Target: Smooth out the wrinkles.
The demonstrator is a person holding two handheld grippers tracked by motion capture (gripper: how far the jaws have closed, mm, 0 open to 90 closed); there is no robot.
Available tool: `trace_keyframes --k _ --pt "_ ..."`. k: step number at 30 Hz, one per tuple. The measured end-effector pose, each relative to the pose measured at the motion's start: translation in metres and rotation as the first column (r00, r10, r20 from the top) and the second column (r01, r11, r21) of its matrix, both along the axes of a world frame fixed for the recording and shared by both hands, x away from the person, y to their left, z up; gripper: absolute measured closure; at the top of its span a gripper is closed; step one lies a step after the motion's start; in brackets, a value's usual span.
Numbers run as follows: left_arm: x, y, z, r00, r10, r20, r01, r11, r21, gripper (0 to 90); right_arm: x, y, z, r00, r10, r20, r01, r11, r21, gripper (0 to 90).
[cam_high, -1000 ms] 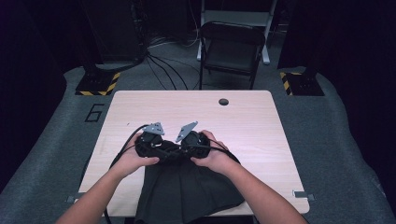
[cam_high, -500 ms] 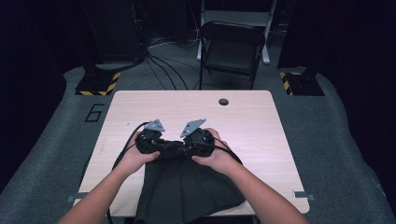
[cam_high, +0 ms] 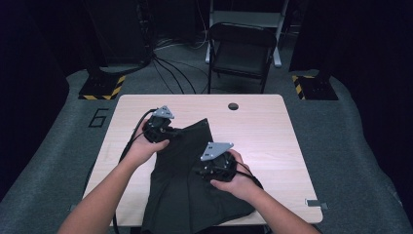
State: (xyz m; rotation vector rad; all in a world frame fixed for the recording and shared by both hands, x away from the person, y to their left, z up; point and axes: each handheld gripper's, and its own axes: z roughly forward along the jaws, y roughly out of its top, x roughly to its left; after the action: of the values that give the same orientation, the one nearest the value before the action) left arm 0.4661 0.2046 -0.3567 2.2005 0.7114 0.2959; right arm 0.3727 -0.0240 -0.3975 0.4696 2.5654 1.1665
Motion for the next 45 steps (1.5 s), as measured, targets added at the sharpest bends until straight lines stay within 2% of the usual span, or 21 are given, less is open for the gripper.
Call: trace_keyframes --k 4,6,10,12,20,22,28,32,35,37,39,42,45 --pt "0.005 -0.001 0.011 0.9998 0.005 0.021 -0.005 1.0000 0.006 82.3 -0.001 0.003 -0.031 0.9968 -0.013 -0.079 0.011 0.9994 -0.032 51.9" --pt "0.008 -0.002 0.015 0.9995 0.002 0.030 -0.003 0.9999 0.014 82.3 0.000 0.004 -0.044 0.9946 -0.013 -0.103 0.009 0.9989 -0.046 51.9" --pt "0.012 -0.005 0.019 0.9994 -0.002 0.034 0.001 0.9999 0.017 82.3 -0.001 0.006 -0.064 0.9906 -0.026 -0.134 0.015 0.9966 -0.081 51.9" --pt "0.013 -0.007 0.019 0.9994 -0.002 0.035 0.001 0.9999 0.017 82.3 -0.001 0.006 -0.070 0.9900 -0.013 -0.140 0.000 0.9958 -0.092 51.8" --pt "0.018 -0.014 0.022 0.9993 -0.003 0.038 0.002 0.9999 0.016 82.3 0.000 0.014 -0.081 0.9851 -0.010 -0.172 -0.011 0.9928 -0.120 50.1" --pt "0.019 -0.015 0.022 0.9990 -0.004 0.044 0.003 0.9999 0.014 82.3 0.001 0.017 -0.083 0.9868 -0.007 -0.162 -0.013 0.9921 -0.125 49.7" --pt "0.020 -0.024 0.032 0.9969 -0.016 0.076 0.016 0.9999 0.003 82.3 0.011 0.026 -0.091 0.9838 -0.026 -0.178 0.003 0.9914 -0.131 49.0" --pt "0.019 -0.026 0.036 0.9957 -0.013 0.092 0.013 0.9999 -0.008 82.3 0.023 0.030 -0.097 0.9839 -0.069 -0.165 0.047 0.9898 -0.135 48.3" --pt "0.017 -0.027 0.039 0.9933 -0.020 0.113 0.022 0.9997 -0.011 82.2 0.031 0.034 -0.101 0.9795 -0.100 -0.175 0.077 0.9884 -0.131 48.3" --pt "0.016 -0.027 0.040 0.9932 -0.026 0.113 0.027 0.9995 -0.014 82.2 0.038 0.036 -0.104 0.9774 -0.135 -0.162 0.114 0.9845 -0.133 48.4" --pt "0.015 -0.027 0.041 0.9931 -0.037 0.112 0.037 0.9993 -0.007 82.2 0.042 0.039 -0.105 0.9707 -0.172 -0.168 0.150 0.9798 -0.132 48.6" --pt "0.013 -0.028 0.041 0.9914 -0.042 0.124 0.043 0.9990 -0.008 82.1 0.048 0.043 -0.106 0.9699 -0.192 -0.150 0.171 0.9750 -0.142 48.7" --pt "0.012 -0.028 0.041 0.9913 -0.052 0.121 0.053 0.9986 -0.008 82.0 0.052 0.048 -0.106 0.9635 -0.222 -0.150 0.200 0.9688 -0.146 48.6"
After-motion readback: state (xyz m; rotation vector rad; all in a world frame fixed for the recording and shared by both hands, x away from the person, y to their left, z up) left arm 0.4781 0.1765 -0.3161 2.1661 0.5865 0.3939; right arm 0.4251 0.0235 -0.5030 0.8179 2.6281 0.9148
